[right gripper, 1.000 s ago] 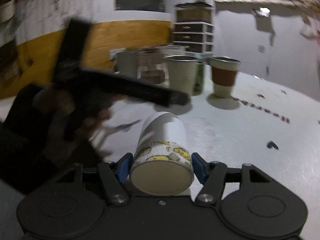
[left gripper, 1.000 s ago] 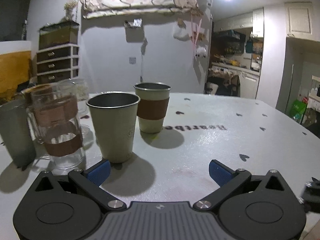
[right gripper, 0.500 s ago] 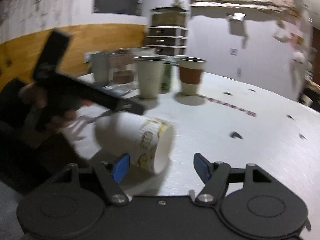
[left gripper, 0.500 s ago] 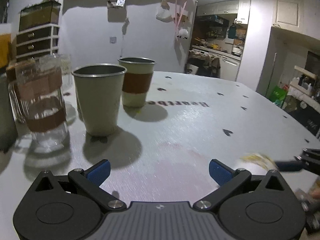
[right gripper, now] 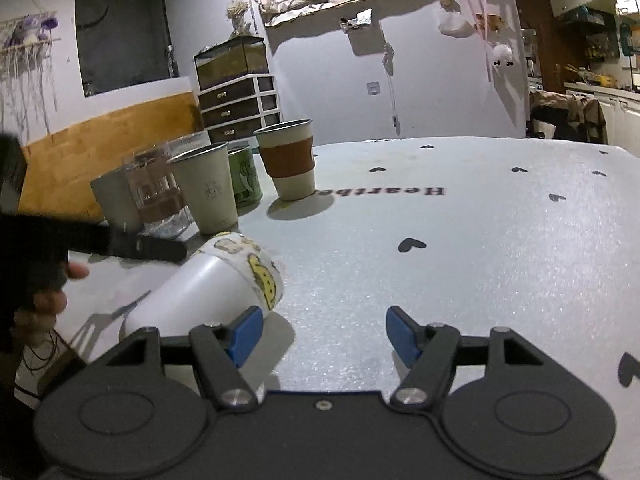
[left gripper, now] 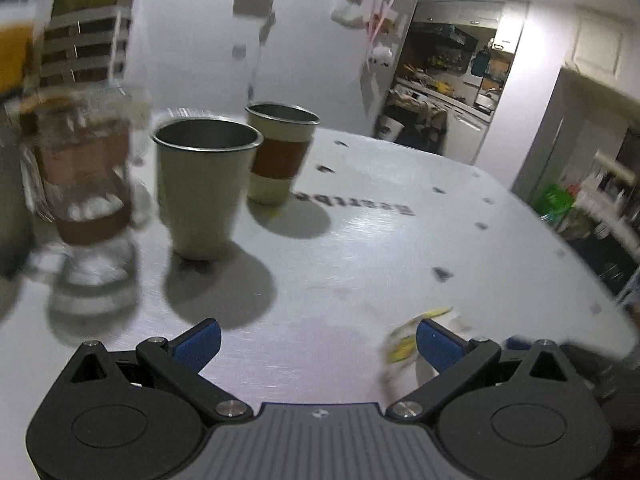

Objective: Flip cup upright
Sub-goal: 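Grasp the cup with the left gripper while the right gripper opens and releases it, then turn the cup rim-up with the left gripper, lower it beside the steel cups, open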

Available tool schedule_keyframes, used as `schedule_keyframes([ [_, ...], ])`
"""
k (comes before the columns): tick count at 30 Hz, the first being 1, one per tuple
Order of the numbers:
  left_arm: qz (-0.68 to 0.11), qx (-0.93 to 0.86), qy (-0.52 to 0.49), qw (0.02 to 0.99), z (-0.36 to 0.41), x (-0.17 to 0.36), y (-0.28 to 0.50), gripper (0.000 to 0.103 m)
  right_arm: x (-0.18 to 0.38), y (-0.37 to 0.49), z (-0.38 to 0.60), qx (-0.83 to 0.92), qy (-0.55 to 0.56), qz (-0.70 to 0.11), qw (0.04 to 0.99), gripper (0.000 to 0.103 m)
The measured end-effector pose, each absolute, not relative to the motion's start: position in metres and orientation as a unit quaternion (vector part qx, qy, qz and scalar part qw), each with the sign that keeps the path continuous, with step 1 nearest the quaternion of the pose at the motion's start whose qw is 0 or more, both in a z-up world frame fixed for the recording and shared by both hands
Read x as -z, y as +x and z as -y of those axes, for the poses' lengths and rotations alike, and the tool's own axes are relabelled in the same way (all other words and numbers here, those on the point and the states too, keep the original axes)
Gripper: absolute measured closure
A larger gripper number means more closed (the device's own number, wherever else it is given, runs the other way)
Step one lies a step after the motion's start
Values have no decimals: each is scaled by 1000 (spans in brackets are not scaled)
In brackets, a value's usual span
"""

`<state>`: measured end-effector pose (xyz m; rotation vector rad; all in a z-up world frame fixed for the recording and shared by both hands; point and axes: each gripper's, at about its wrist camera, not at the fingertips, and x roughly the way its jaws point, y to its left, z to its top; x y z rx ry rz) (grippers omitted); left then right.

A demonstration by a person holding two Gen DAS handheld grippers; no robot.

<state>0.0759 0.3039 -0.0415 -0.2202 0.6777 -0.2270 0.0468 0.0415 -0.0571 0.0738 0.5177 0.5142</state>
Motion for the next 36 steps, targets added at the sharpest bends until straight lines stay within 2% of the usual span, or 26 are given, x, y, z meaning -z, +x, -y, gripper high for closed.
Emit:
schedule_keyframes([
  [3,-390,161,-178,889,-304,42,95,10,58,48,-41,-250,42,-254,933,33],
  [7,-443,186,-210,851,-287,55,118,14,58,48,-41,-252,46,-257,932,33],
  [12,-456,191,-190,848,-264,60,127,20,58,49,-42,-253,49,-257,931,34],
  [15,-457,193,-190,847,-262,62,128,33,58,49,-46,-263,49,-255,929,34],
  [17,-453,188,-187,851,-265,61,126,38,58,48,-48,-262,46,-255,929,34],
  [20,-425,180,-173,870,-268,51,118,38,58,48,-46,-260,49,-254,930,34],
  [26,-315,127,-93,936,-265,18,105,38,55,47,-44,-255,51,-247,933,34],
  [36,-207,25,-16,978,-250,1,153,38,54,46,-45,-257,47,-248,933,34],
])
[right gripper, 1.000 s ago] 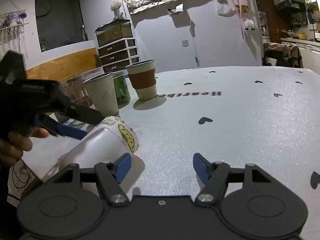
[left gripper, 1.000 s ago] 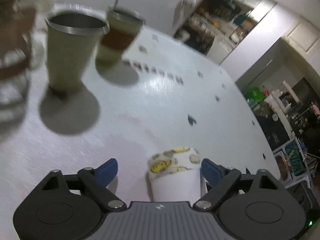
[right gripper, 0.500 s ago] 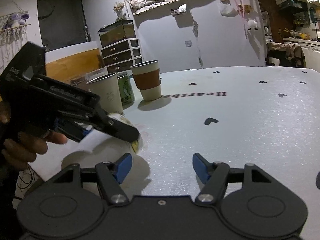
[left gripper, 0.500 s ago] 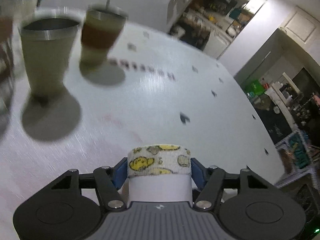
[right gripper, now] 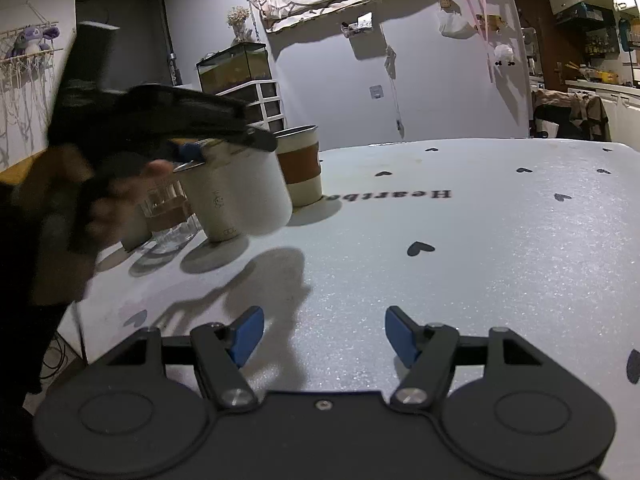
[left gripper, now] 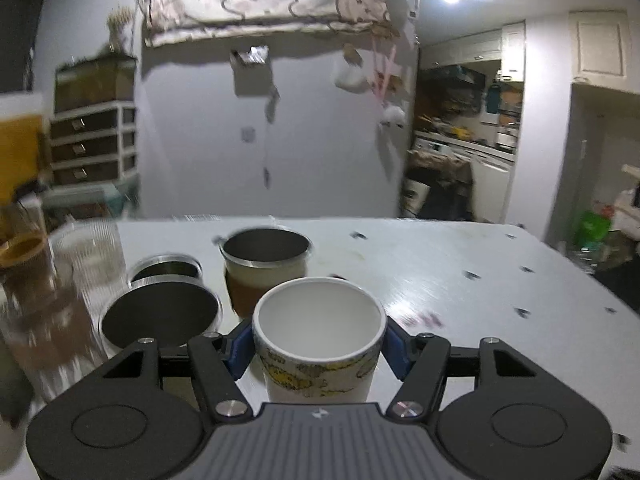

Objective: Flip cup upright
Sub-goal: 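Turn the cup rim-up with the left gripper, lower it beside the steel cups, open, then withdraw the left gripper up and away from the upright cup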

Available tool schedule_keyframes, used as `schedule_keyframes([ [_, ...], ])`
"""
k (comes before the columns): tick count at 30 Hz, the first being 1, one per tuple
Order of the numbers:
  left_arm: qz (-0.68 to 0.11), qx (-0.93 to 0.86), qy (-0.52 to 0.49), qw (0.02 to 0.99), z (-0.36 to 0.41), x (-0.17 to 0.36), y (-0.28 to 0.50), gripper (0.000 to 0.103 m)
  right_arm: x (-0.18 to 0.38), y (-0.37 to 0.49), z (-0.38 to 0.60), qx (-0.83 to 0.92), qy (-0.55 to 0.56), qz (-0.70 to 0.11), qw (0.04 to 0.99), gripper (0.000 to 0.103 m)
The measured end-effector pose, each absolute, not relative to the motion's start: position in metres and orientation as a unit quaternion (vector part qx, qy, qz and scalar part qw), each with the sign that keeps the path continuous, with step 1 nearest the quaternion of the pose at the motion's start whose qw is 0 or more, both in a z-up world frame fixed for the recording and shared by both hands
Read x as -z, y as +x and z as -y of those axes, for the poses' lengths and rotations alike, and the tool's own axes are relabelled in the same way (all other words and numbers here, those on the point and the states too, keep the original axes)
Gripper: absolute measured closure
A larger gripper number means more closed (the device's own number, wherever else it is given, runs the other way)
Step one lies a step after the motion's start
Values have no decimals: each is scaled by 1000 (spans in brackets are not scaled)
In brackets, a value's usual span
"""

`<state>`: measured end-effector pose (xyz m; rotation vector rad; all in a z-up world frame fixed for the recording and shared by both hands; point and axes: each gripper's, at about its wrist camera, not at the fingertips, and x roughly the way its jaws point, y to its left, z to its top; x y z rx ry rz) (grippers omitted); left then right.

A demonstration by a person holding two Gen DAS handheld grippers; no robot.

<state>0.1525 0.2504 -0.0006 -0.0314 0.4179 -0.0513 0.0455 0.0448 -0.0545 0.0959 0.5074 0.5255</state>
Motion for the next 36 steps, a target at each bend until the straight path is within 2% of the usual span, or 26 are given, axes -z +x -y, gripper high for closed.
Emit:
schedule_keyframes([
  [11,-207,-8,15,978,-247,25,174,37,55,45,-43,-253,50,-247,934,34],
  [14,-201,-9,13,979,-249,23,172,21,55,45,-45,-253,50,-248,934,34],
  [26,-176,20,3,984,-246,6,146,20,51,44,-46,-253,42,-238,937,34],
  [36,-147,22,-10,989,-257,-5,90,20,20,39,-47,-241,45,-177,953,34],
])
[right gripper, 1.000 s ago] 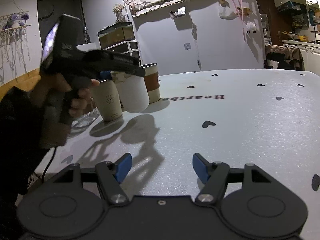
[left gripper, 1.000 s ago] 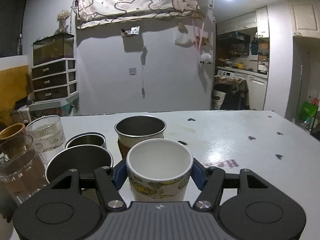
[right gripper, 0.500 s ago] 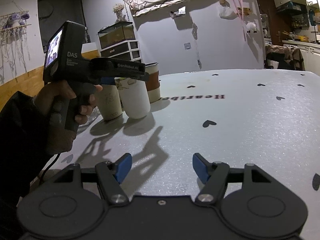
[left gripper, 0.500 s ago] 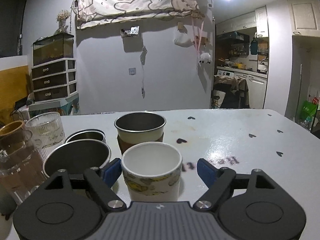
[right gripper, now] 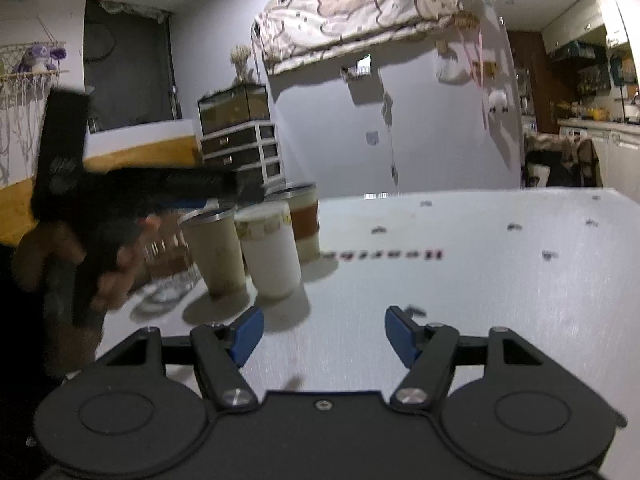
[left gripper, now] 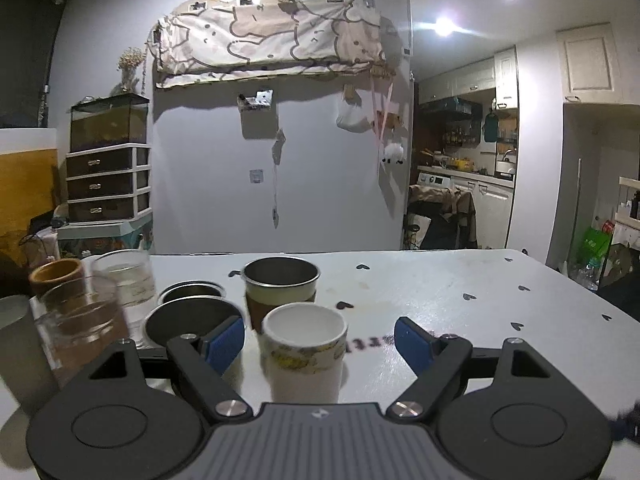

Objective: Flip cup upright
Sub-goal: 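Withdraw the left gripper up and away from the upright cup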

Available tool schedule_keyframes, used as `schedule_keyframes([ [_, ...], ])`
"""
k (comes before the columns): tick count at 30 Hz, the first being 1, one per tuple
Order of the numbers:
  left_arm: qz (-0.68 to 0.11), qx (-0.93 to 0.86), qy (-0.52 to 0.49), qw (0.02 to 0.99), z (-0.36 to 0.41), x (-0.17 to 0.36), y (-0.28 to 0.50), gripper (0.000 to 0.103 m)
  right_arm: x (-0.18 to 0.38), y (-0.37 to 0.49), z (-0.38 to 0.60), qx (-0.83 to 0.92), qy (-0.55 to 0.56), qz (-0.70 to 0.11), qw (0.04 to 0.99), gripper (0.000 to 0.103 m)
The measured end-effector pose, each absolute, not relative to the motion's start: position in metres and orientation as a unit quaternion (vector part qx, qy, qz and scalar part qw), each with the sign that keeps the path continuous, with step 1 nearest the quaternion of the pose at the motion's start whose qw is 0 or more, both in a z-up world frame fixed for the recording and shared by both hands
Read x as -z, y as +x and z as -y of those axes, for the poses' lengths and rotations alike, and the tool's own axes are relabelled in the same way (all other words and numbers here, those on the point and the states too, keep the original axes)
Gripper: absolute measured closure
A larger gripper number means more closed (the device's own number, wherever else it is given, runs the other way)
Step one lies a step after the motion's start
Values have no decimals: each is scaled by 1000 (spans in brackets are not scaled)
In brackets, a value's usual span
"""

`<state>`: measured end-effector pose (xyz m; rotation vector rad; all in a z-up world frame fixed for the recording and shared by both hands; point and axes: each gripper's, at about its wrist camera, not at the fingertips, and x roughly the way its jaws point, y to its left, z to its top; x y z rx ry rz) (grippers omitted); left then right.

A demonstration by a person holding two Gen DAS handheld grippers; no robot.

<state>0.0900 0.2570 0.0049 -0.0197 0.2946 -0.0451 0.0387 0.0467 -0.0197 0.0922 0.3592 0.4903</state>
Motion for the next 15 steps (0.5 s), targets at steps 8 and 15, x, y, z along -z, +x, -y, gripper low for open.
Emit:
schedule_keyframes([
  [8,-119,-16,-3,993,-279,1,37,11,8,33,-53,-228,38,-150,961,34],
  [15,-107,-33,0,994,-288,16,-1,3,4,28,-56,-221,33,-138,965,34],
])
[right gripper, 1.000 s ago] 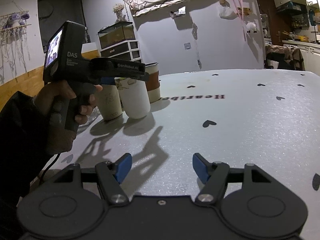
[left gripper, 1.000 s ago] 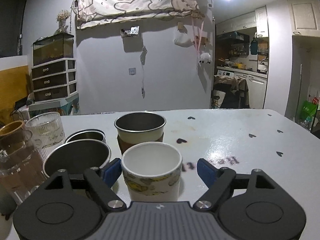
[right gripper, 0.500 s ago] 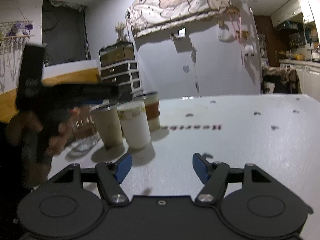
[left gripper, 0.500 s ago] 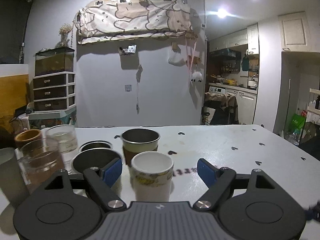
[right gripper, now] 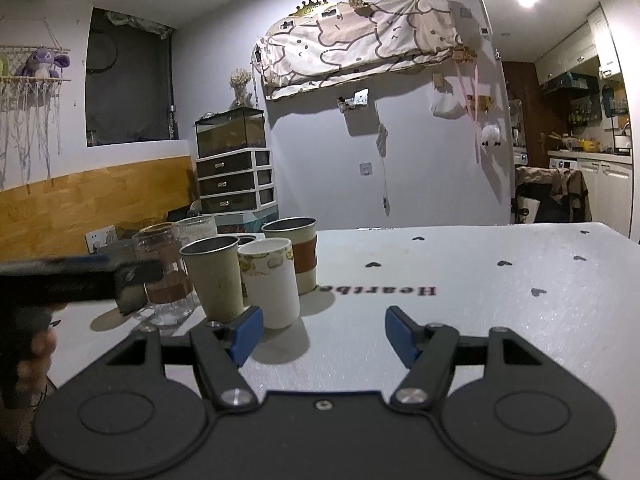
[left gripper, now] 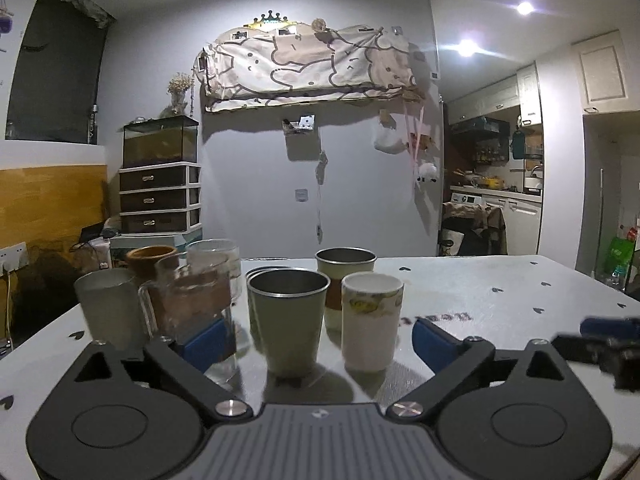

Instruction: Flip cup upright

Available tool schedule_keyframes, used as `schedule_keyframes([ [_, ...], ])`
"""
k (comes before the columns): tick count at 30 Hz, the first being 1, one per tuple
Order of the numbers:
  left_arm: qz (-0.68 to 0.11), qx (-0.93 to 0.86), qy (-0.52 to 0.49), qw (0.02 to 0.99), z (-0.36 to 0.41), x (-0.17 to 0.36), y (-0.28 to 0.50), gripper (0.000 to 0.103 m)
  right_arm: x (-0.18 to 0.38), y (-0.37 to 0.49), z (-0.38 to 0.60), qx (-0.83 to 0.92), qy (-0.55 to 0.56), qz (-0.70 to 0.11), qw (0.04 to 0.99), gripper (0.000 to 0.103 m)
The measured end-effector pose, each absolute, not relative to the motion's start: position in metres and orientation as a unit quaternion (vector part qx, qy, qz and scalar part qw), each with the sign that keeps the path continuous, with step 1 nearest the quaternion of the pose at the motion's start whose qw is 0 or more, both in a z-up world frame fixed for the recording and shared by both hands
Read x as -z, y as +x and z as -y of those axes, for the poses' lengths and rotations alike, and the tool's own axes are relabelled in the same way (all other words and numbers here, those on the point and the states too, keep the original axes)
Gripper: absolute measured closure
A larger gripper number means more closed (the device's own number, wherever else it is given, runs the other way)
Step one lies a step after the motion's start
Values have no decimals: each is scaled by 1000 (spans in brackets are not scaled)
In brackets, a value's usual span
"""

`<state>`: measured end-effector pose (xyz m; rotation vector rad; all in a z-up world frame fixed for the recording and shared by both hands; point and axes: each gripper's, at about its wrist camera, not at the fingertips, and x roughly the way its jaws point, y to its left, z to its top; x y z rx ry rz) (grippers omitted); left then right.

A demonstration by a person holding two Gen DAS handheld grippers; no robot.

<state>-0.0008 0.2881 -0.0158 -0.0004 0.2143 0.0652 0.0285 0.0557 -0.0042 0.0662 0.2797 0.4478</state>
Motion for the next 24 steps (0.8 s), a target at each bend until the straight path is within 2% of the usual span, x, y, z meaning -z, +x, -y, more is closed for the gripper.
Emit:
schedule_keyframes([
  [7,-100,-44,3,994,-289,27,-21,0,6,25,-59,-200,24,-135,970,29],
  [18,-110,-50,12,993,-281,38,-27,0,12,10,-60,-160,-5,-116,980,3],
  [24,-104,-53,11,993,-280,36,-31,0,11,7,-57,-145,-6,-114,983,1],
])
